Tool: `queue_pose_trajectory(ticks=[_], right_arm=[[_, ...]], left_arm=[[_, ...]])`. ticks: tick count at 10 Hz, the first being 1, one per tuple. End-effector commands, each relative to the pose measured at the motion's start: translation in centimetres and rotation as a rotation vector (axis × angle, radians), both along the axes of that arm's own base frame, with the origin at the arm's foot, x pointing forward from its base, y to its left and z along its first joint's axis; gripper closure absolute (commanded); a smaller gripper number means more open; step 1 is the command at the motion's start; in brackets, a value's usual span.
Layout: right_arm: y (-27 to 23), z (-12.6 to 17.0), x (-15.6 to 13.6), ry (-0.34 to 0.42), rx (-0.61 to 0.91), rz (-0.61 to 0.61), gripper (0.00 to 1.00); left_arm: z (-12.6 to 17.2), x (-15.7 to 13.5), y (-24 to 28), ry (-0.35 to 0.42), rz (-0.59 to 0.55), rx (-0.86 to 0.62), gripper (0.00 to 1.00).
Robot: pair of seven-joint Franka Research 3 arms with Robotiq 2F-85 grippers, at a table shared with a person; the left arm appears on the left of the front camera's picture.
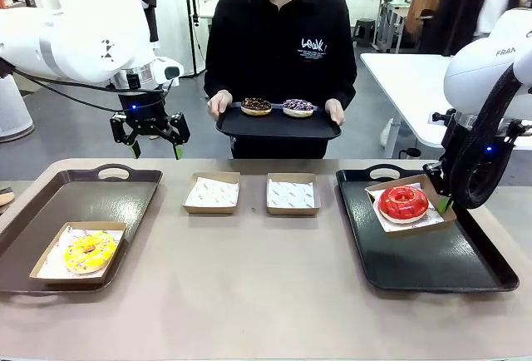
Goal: Individually package the donuts and arrange them on the tray.
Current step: Place the picked Paper togo box on the Handle tray while simultaneously picking up another Paper togo box from the table with the other hand.
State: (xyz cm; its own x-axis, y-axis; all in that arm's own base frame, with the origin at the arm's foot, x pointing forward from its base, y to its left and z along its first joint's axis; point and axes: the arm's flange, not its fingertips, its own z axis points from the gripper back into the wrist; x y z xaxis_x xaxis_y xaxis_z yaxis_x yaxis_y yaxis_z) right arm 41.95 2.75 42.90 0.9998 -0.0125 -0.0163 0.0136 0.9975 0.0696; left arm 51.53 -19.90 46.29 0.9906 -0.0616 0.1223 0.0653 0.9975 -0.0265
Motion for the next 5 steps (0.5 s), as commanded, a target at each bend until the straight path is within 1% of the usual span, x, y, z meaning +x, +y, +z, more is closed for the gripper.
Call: queue_pose_trajectory(ticks=[1, 2, 3, 4, 5], right_arm=[[0.0, 0.0, 0.0, 0.0, 0.0, 0.0, 0.99], [0.3, -0.5, -0.5, -0.023, 0.001, 0.007, 0.99], [0.4, -0.9, -1.3, -0.022, -0.013, -0.017, 0.99], [0.7, -1.2, -2.2, -0.034, -0.037, -0.017, 0.99], [0.8, -1.4, -2.9, -0.045, -0.055, -0.011, 0.99]], left_arm=[[0.0, 0.0, 0.0, 0.0, 0.0, 0.0, 0.0], [-0.5, 0.3, 0.0, 0.001, -0.021, -0.011, 0.0], [-0.8, 0.8, -0.1, -0.01, -0.018, -0.018, 0.0], [-1.2, 1.6, -0.4, -0.025, 0.01, -0.009, 0.0], [-1.7, 2.5, -0.7, -0.01, 0.016, -0.023, 0.0]])
